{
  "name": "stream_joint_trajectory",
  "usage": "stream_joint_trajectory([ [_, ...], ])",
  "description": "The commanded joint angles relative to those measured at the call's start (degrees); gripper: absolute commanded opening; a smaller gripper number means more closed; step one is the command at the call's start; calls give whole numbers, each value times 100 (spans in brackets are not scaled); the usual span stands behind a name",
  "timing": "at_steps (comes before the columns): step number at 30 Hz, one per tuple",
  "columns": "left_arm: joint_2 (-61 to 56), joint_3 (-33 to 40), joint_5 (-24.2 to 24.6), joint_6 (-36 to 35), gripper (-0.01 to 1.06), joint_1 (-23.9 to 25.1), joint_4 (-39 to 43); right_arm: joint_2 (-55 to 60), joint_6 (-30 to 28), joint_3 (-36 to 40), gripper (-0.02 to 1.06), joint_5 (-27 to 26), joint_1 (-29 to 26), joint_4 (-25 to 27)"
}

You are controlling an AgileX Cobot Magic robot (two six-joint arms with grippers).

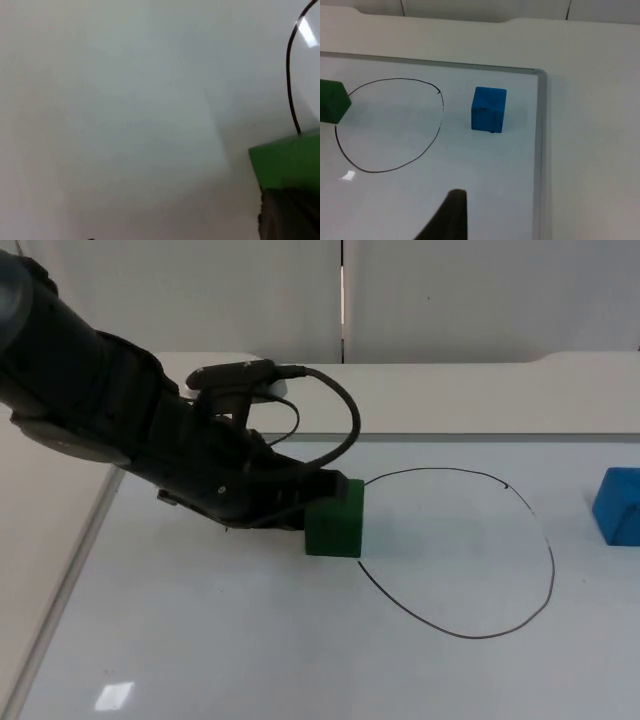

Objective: Push the two cubes into the marked area.

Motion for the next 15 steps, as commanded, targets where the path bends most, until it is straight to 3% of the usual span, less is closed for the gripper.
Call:
stream_joint_trajectory([
  [1,18,-52,59,-39,0,-27,-64,-25,-77,42,105,-39,-25,-33],
  [15,50,-110,55,-39,0,-239,-64,-25,-77,42,105,-39,-25,-33],
])
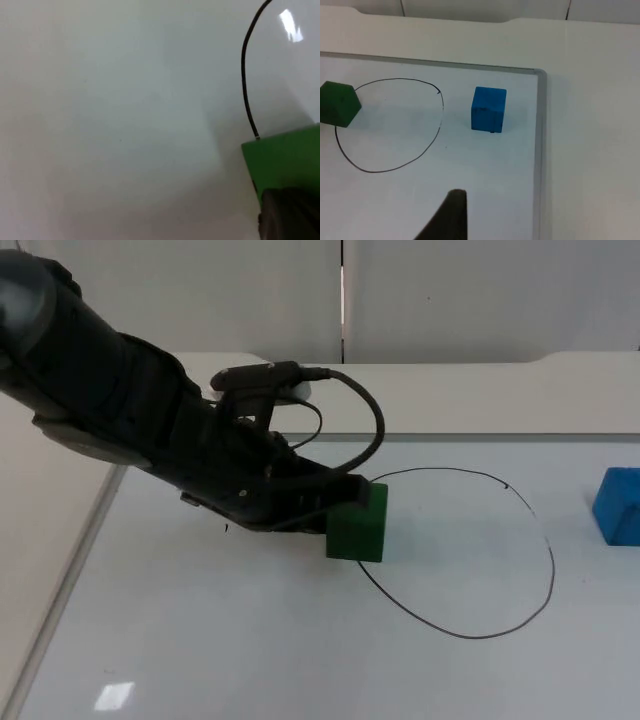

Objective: Push the two cubes into the marked area.

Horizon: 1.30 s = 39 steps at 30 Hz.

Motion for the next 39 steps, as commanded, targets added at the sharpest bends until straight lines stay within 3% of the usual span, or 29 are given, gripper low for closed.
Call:
stream_joint_trajectory([
  [1,-6,-26,-47,-39,0,-28,-64,-25,-77,42,105,-39,-25,-33],
  [39,51,-311,58,-131,0,-613,-64,-25,-77,42,105,-39,-25,-33],
])
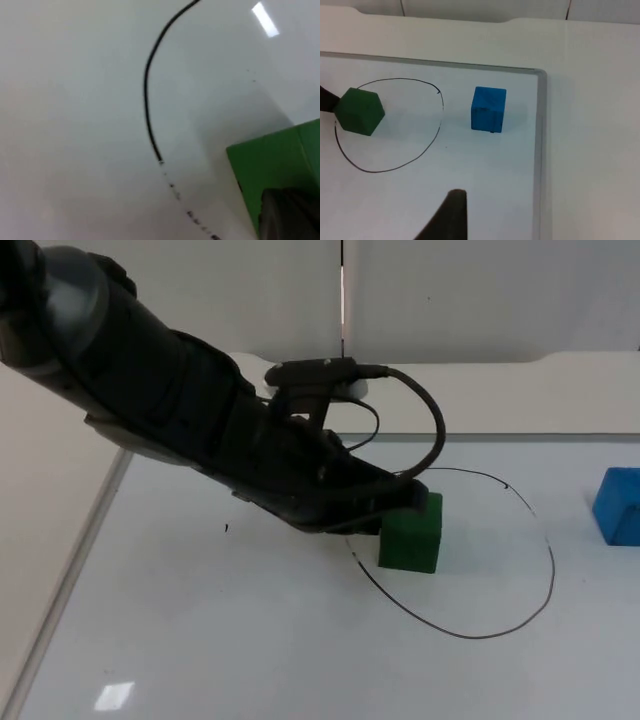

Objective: Push the two cubes into the marked area.

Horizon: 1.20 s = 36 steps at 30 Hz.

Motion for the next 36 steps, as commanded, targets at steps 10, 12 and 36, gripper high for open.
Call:
stream_joint_trajectory([
  [10,-4,-35,31,-67,0,-74,-54,-25,-77,42,105,-39,-25,-33],
  [12,-4,-35,-95,-67,0,-61,-54,-25,-77,42,105,-39,-25,-33],
  [36,-2076,-22,111,-1259,0,999,2299,-25,-92,42,105,-39,-25,-32],
])
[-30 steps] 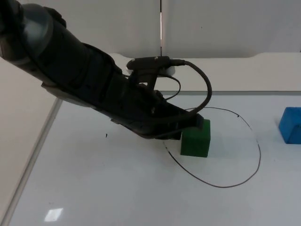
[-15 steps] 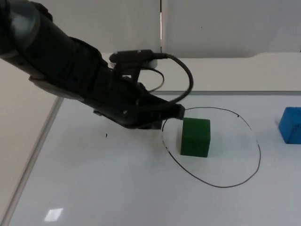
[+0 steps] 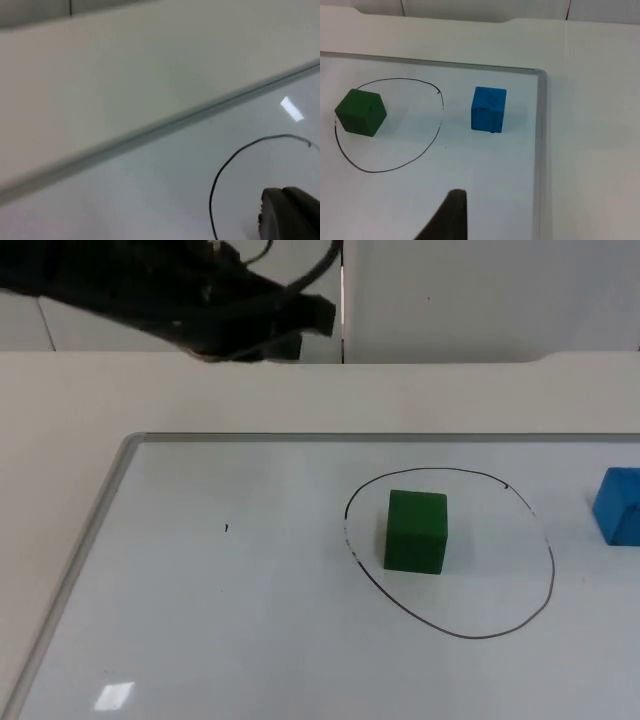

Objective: Push the two cubes into the marked area.

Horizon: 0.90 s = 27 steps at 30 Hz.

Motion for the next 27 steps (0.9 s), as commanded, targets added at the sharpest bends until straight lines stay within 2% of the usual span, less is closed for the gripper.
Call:
stream_joint_trajectory([
  [1,-301,-22,79,-406,0,0,524,-25,-92,42,105,-39,-25,-32],
  [3,-646,-22,91,-1001,0,11,1234,-25,-92,42,105,-39,-25,-32],
  [4,-646,-22,91,-1001,0,11,1234,-25,-92,42,105,-39,-25,-32],
  [8,-1099,-22,268,-1933,0,11,2205,-25,-92,42,105,-39,-25,-32],
  [9,-1099,-22,268,-1933,0,11,2205,-25,-92,42,105,-39,-25,-32],
  [13,-1521,-22,591,-2632,0,11,2917,-25,-92,42,105,-39,-25,-32],
  [24,-2400,50,723,-3304,0,11,3586,-25,-92,42,105,-39,-25,-32],
  [27,-2680,50,760,-3868,0,11,4102,-25,-92,42,105,-39,-25,-32],
])
